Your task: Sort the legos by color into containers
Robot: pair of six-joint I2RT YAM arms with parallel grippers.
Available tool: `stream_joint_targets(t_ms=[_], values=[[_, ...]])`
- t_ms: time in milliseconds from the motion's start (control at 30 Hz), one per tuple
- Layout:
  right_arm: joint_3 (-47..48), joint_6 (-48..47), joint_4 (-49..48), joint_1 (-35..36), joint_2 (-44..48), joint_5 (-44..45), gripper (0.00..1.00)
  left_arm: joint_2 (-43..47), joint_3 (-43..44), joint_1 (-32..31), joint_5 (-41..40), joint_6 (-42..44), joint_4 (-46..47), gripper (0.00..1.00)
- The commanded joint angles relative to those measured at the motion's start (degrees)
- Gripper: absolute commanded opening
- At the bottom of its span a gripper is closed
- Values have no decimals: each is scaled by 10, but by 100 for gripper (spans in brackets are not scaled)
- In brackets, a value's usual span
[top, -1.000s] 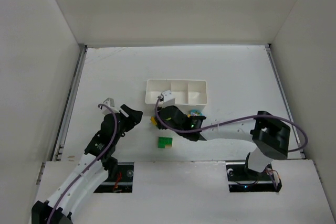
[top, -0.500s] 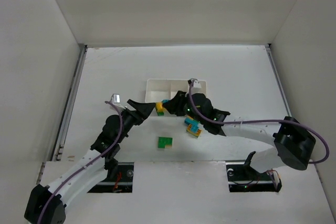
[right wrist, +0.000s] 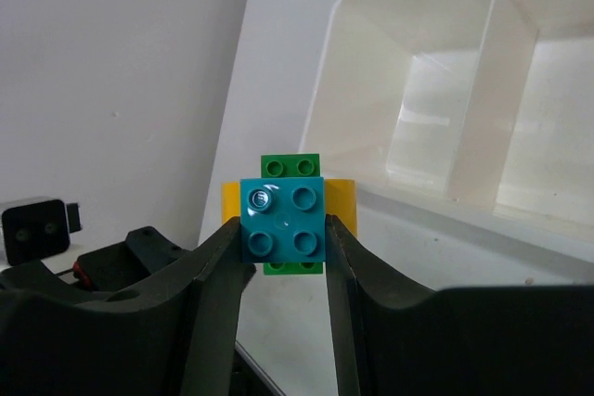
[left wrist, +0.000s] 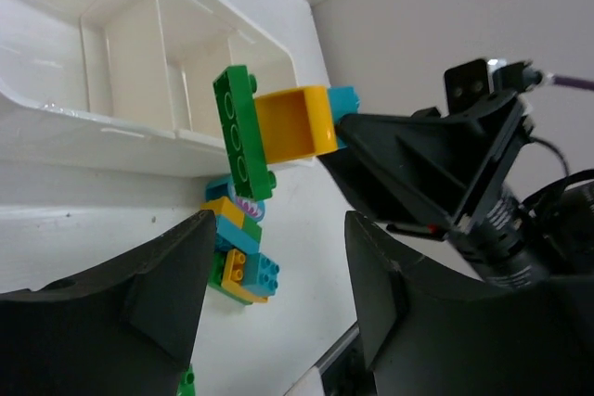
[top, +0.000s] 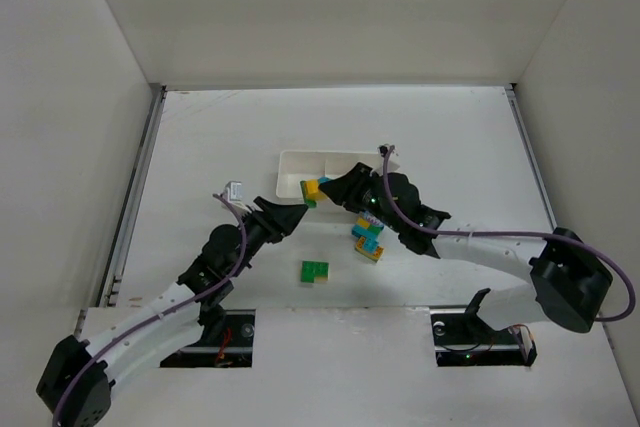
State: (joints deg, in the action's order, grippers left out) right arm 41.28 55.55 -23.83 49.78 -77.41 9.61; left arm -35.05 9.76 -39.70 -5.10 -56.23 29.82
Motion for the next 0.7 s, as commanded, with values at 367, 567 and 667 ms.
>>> stream_joint_targets(t_ms=[367,567,667], values=[[-17,20,-41,-3,44,-6,26,-94,76,-83,-90,135,29,46],[-35,29,-45,-3,51,-8,26,-120,90,-98,-113,170,38,35],[-39,31,-45,-4,59,-9,26,-136,98,-101,-115,184,38,30]])
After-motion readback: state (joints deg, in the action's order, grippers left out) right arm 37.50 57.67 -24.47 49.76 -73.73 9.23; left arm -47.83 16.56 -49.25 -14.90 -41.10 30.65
